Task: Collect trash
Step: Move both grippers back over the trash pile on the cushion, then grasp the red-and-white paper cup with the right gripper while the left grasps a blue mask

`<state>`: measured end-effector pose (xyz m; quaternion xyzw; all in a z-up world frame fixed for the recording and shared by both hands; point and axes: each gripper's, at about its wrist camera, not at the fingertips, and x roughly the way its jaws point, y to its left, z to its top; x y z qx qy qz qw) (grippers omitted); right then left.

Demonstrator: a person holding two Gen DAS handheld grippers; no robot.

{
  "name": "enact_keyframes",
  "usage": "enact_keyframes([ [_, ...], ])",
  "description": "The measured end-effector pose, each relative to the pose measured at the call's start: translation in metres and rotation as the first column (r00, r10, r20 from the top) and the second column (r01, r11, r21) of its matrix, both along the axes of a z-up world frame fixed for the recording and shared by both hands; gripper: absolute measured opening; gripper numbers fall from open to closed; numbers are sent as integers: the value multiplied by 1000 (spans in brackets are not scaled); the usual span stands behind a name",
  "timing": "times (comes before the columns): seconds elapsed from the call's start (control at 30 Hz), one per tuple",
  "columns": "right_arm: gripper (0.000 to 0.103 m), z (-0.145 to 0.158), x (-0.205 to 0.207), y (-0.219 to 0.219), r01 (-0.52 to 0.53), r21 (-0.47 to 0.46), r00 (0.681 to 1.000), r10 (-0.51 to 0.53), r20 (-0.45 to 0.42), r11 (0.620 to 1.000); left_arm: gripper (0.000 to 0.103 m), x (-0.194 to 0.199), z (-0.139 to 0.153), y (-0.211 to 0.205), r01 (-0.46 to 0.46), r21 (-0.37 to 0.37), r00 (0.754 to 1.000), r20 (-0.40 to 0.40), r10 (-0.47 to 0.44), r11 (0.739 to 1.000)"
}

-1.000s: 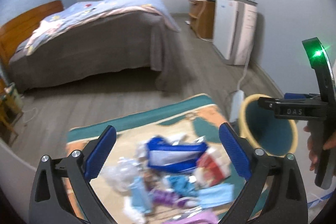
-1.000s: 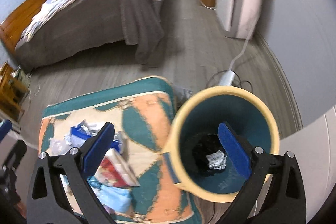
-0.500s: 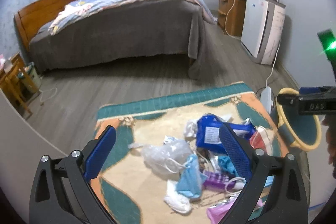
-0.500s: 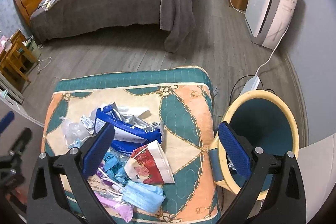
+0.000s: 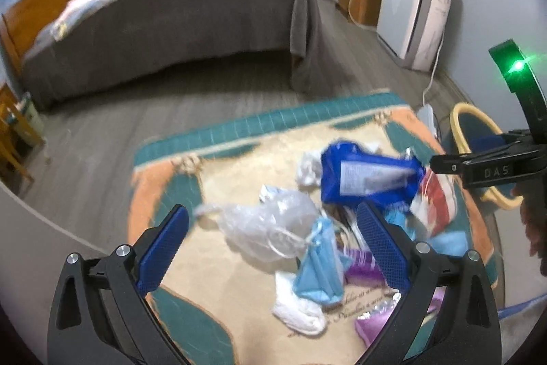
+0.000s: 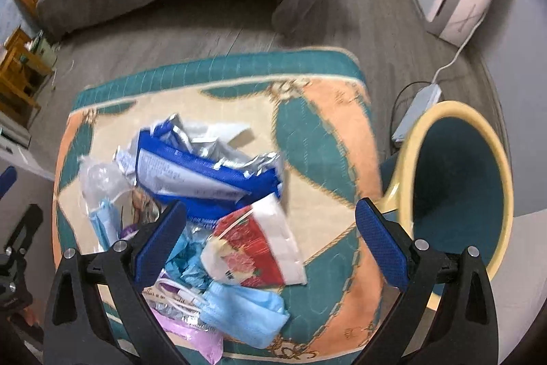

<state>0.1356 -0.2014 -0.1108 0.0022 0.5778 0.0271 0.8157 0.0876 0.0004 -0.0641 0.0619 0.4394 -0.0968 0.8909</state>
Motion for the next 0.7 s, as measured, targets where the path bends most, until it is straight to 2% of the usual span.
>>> enact_keyframes([
  [0.13, 97, -13, -2, 6, -14, -5, 999, 14, -47, 1000, 97, -1, -19, -4, 28, 40, 998, -62, -25, 999],
  [0.43, 97, -39, -2, 20, -20, 23, 988, 23, -151, 1000, 95, 2, -43, -4, 15, -23, 987, -159, -18, 1000],
  [0.47, 96, -42, -2, 22, -28, 13, 987, 29, -159, 1000, 95, 1, -45, -7, 30, -21, 986, -165, -33, 999],
  [0.53, 87, -45, -2, 26, -54, -16, 984, 51, -168, 998, 94, 2, -50, -13, 55, -16, 981, -185, -57, 998],
  [0.57, 79, -46, -2, 28, -68, -34, 983, 61, -173, 997, 94, 2, -55, -16, 67, -17, 977, -203, -69, 998],
  [0.7, 76, -44, -3, 28, -81, -37, 981, 73, -178, 996, 73, 5, -69, -23, 89, -27, 960, -265, -93, 996],
])
